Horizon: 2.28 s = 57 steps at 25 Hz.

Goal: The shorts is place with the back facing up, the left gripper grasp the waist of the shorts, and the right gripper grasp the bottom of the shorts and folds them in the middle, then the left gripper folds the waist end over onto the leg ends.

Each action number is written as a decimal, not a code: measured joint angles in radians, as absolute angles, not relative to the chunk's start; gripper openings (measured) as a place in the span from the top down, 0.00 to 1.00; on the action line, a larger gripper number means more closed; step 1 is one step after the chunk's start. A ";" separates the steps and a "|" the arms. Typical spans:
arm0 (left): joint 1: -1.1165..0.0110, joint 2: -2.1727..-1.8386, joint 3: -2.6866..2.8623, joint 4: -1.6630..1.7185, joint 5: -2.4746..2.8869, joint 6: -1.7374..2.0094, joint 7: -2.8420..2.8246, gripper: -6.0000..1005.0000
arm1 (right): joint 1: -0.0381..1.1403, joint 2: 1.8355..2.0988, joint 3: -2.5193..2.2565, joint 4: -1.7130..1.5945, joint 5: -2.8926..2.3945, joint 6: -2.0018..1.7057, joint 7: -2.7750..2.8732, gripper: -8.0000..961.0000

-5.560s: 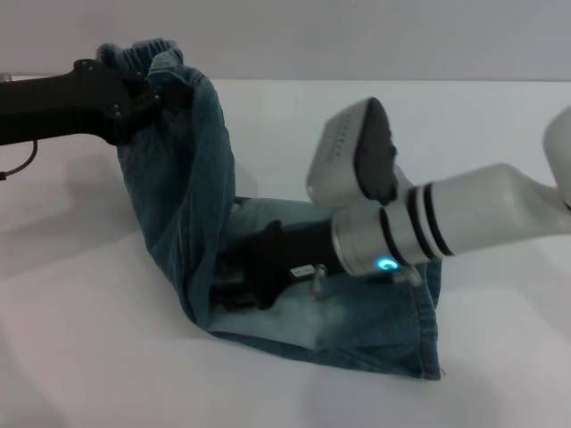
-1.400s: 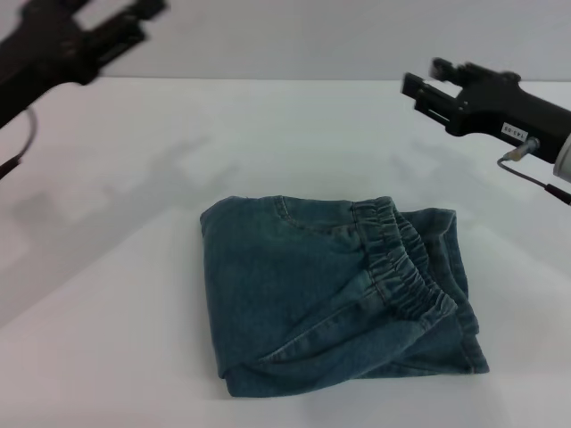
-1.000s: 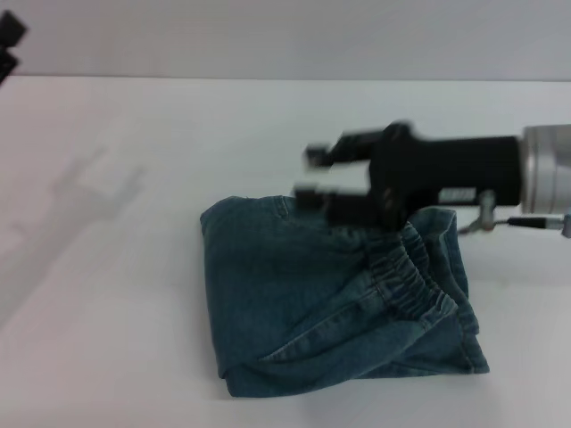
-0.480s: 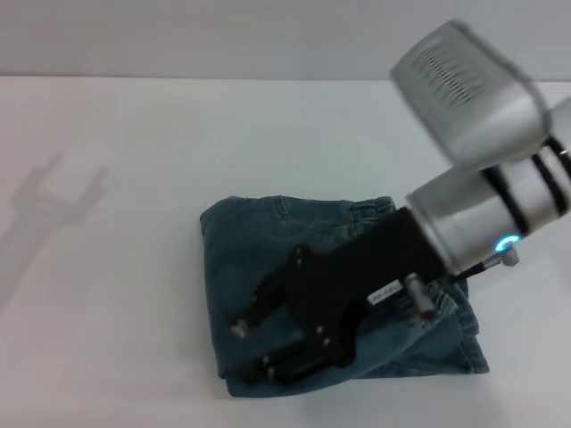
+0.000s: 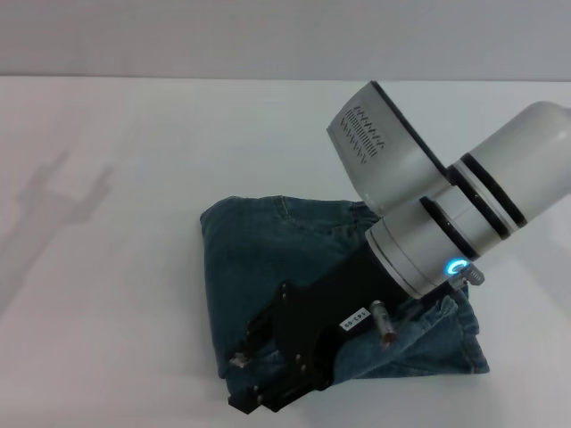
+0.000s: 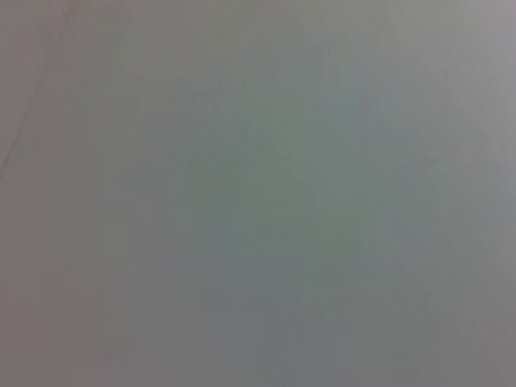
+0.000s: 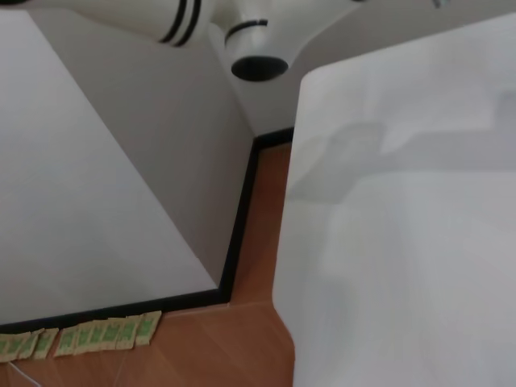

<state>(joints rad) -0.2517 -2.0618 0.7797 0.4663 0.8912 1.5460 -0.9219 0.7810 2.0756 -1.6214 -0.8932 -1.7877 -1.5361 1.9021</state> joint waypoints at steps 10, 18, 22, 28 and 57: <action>-0.252 -2.062 0.779 0.458 0.891 1.547 -0.923 0.22 | 0.813 2.078 -1.655 -0.796 -1.888 -1.420 1.955 0.48; -0.255 -2.062 0.779 0.455 0.891 1.548 -0.922 0.22 | 0.818 2.079 -1.719 -0.778 -1.909 -1.338 1.988 0.48; -0.255 -2.062 0.779 0.455 0.891 1.548 -0.922 0.22 | 0.809 2.079 -1.714 -0.780 -1.910 -1.312 1.990 0.48; -0.253 -2.062 0.779 0.454 0.891 1.548 -0.923 0.22 | 0.796 2.079 -1.708 -0.785 -1.910 -1.242 1.996 0.48; -0.233 -2.061 0.767 0.426 0.891 1.555 -0.920 0.22 | 0.277 2.079 -1.345 -1.124 -1.442 -1.266 1.497 0.48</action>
<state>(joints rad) -0.2331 -2.0611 0.7666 0.4257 0.8912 1.5547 -0.9203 0.2766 2.0787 -1.3455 -1.1236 -1.4416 -1.2662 1.4969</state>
